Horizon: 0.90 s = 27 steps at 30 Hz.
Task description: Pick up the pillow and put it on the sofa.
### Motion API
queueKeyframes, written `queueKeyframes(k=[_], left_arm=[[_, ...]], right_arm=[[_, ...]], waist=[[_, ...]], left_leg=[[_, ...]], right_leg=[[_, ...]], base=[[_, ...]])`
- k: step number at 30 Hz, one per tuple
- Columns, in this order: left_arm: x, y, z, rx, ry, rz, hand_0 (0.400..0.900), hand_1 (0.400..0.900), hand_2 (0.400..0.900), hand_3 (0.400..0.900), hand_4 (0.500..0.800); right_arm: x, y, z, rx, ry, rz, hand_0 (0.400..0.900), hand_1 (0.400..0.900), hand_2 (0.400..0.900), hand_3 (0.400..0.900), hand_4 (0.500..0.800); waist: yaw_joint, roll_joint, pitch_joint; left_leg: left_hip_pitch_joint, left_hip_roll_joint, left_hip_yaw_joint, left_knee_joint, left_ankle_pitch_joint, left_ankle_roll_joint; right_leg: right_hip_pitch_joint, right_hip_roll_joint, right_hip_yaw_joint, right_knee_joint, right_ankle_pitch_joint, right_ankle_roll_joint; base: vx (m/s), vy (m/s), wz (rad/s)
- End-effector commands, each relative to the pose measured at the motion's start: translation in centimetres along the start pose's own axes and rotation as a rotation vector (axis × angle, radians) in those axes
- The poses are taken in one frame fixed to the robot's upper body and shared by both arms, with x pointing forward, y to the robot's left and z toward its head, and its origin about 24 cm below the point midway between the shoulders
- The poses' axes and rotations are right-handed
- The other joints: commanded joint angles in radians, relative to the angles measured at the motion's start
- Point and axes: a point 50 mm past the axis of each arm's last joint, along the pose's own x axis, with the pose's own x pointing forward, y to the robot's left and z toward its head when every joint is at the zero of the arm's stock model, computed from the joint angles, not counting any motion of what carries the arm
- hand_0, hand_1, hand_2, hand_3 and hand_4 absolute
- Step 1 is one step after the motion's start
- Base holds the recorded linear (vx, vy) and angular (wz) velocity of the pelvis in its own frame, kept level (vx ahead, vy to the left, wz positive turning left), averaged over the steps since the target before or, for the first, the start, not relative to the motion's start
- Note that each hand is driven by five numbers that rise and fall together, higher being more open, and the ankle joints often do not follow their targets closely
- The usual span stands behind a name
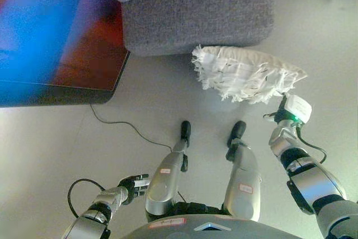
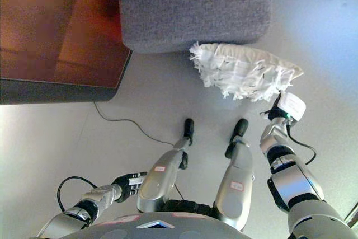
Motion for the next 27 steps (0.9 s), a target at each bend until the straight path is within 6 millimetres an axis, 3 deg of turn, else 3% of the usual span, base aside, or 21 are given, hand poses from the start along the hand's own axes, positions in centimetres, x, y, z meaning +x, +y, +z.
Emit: queueKeyframes(k=[1,6,7,13,27], left_arm=[[-0.3,0.0,-4.0,-0.014,0.124,0.002,0.9,0.9,0.9,0.9,0.8],[-0.3,-0.6,-4.6,-0.062,0.121,-0.009,0.9,0.9,0.9,0.9,0.8],[-0.3,-0.7,-4.8,-0.071,0.124,-0.011,0.9,0.9,0.9,0.9,0.8],[-0.5,-1.3,-6.2,-0.101,0.129,-0.037,0.9,0.9,0.9,0.9,0.8],[-1.2,-1.9,-9.0,-0.143,0.143,-0.074,0.9,0.9,0.9,0.9,0.8]], right_arm=[[1.4,-3.2,-2.2,-0.057,0.031,-0.195,0.9,0.9,0.9,0.9,0.8],[1.8,-4.9,-2.2,0.004,0.022,-0.345,0.9,0.9,0.9,0.9,0.8],[1.9,-5.3,-2.2,0.02,0.016,-0.372,0.9,0.9,0.9,0.9,0.8],[2.5,-8.5,-1.2,0.129,-0.07,-0.565,0.9,0.9,0.9,0.9,0.8],[3.2,-11.9,-0.8,0.076,-0.167,-0.629,0.9,0.9,0.9,0.9,0.8]], waist=[[0.021,0.052,-0.034],[0.016,0.07,-0.02],[0.015,0.072,-0.019],[0.001,0.081,-0.011],[0.002,0.074,-0.007]], left_leg=[[0.077,0.077,-0.041,-0.007,-0.095,-0.02],[0.039,0.064,-0.031,0.021,-0.101,-0.012],[0.045,0.062,-0.031,0.024,-0.12,-0.013],[-0.014,0.04,-0.012,0.107,-0.148,0.002],[-0.09,0.026,0.016,0.277,-0.193,0.016]], right_leg=[[-0.161,-0.039,0.04,0.133,0.002,0.089],[-0.198,-0.029,0.043,0.155,-0.011,0.067],[-0.203,-0.027,0.057,0.185,-0.046,0.078],[-0.248,-0.02,0.064,0.225,-0.064,0.05],[-0.222,-0.038,0.078,0.286,-0.125,0.025]], base=[[0.0,0.0,0.0],[0.0,0.002,-0.01],[0.04,-0.006,0.02],[-0.04,0.045,-0.06],[-0.01,0.05,-0.06]])
